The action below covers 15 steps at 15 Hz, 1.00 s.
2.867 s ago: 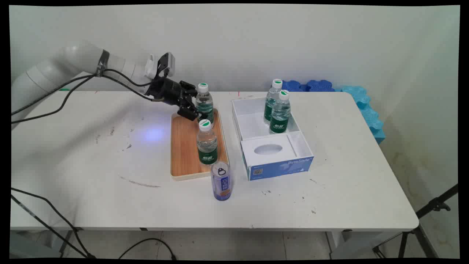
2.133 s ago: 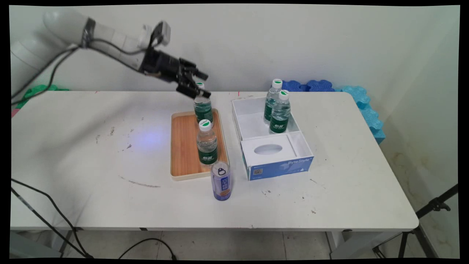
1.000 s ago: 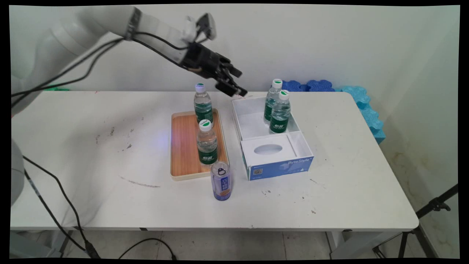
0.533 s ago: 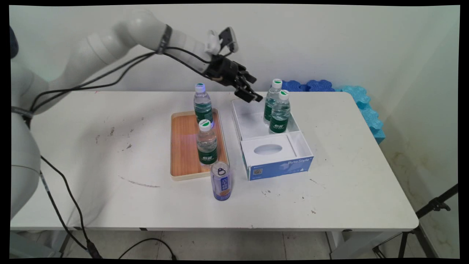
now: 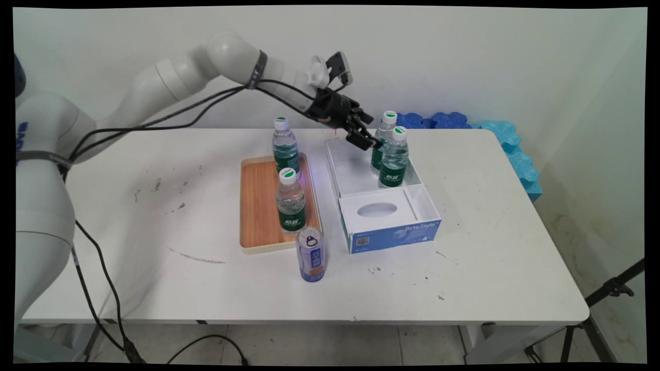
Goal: Pick up the green bottle from the white box
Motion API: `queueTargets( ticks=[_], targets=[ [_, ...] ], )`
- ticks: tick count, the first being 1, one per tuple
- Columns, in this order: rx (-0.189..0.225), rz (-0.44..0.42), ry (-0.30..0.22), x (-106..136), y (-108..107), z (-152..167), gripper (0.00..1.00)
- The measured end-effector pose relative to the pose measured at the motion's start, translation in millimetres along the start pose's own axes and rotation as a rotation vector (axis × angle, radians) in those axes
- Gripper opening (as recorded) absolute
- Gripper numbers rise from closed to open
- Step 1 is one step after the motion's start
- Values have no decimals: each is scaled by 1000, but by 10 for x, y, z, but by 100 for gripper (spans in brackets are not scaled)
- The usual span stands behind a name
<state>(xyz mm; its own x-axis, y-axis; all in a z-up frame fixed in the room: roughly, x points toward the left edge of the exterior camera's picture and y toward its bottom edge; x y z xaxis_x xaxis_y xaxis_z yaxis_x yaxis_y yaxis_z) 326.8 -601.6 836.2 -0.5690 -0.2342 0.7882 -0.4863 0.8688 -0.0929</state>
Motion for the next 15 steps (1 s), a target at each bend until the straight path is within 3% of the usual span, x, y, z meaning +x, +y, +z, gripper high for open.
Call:
queueTargets(
  ticks=[13,14,15],
  targets=[
    [-22,-4,24,-65,-1,397,100],
    [-22,-3,27,-71,-5,417,0],
    [-21,-3,28,-78,-9,426,0]
  ],
)
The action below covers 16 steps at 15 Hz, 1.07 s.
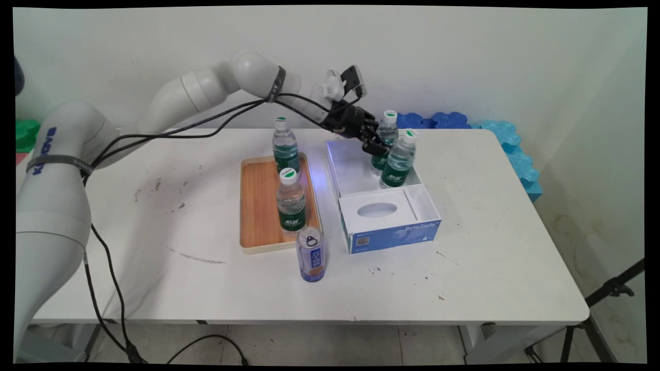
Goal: Place the picked object on the tray
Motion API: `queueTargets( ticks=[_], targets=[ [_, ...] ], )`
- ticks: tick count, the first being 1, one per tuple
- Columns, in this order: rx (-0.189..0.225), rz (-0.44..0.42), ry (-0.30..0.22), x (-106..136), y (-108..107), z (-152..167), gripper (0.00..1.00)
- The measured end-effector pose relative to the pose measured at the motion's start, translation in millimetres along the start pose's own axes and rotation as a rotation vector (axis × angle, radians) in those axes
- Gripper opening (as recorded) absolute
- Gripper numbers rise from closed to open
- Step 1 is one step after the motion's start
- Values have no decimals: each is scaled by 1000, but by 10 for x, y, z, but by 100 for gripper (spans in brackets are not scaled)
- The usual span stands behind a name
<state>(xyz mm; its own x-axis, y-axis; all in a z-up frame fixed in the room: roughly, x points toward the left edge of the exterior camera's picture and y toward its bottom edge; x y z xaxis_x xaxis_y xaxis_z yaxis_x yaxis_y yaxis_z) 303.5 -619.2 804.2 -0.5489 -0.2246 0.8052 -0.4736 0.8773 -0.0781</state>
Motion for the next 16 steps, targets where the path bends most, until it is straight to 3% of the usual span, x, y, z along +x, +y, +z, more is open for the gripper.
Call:
queueTargets(
  ticks=[5,9,13,16],
  targets=[
    [6,2,10,-24,-22,14,0],
    [21,-6,31,45,-57,-161,0],
    [32,-34,74,217,-84,-620,0],
    [25,-50,102,341,-53,-1160,0]
  ],
)
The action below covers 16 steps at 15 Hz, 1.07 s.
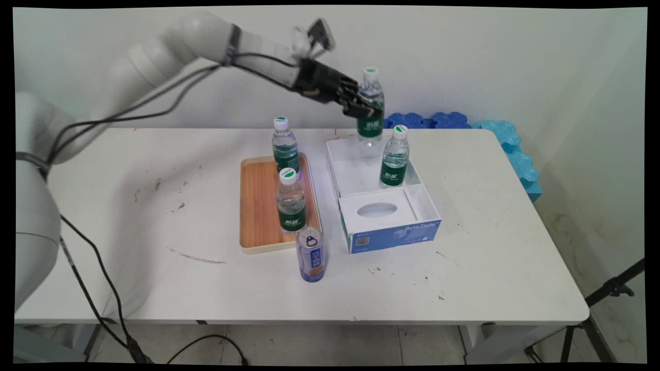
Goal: Place the picked object on the tray
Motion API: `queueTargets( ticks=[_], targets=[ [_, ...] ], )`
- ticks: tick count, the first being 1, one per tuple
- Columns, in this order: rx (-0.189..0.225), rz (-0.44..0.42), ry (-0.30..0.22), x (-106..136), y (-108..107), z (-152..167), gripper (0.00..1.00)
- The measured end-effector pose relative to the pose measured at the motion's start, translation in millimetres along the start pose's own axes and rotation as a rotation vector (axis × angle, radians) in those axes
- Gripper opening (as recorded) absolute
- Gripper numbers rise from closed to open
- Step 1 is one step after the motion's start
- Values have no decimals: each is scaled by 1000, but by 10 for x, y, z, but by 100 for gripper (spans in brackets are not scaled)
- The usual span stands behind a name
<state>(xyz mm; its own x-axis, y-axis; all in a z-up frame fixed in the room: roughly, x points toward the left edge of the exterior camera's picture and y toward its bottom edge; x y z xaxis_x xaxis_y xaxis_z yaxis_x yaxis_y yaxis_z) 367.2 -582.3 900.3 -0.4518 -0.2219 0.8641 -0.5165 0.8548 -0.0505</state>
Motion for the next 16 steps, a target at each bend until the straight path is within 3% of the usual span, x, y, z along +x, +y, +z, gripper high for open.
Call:
queueTargets(
  ticks=[4,8,13,16],
  targets=[
    [-30,-8,0,54,95,-739,0],
    [-65,0,-29,-110,188,-1365,0],
    [-104,15,-88,-579,303,-2058,0],
    [-118,28,-101,-868,372,-2301,0]
  ],
)
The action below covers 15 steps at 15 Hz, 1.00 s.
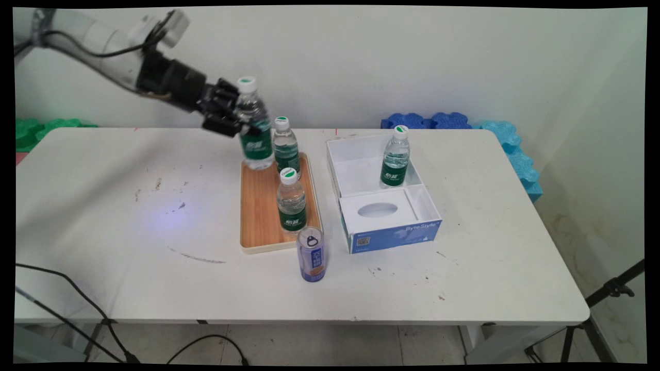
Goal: Place the picked object on the tray
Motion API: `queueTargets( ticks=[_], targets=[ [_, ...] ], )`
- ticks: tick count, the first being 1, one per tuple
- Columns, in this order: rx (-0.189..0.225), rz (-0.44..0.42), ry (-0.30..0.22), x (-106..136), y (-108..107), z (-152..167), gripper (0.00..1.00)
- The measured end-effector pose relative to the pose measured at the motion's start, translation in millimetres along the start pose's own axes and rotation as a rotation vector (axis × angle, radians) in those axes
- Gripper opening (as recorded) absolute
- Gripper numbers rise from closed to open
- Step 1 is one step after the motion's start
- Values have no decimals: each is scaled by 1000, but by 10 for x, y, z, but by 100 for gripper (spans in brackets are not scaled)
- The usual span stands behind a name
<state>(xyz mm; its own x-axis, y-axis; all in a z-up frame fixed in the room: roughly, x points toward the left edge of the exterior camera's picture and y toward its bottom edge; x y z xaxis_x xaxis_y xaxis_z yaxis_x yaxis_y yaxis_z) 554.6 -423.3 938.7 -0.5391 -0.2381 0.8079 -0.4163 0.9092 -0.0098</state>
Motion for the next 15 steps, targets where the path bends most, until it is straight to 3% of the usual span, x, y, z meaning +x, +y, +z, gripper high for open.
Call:
queueTargets(
  ticks=[8,12,15],
  targets=[
    [-28,26,46,-604,263,-27,0],
    [-40,15,65,-766,392,23,0],
    [-41,1,53,-873,464,78,0]
  ],
)
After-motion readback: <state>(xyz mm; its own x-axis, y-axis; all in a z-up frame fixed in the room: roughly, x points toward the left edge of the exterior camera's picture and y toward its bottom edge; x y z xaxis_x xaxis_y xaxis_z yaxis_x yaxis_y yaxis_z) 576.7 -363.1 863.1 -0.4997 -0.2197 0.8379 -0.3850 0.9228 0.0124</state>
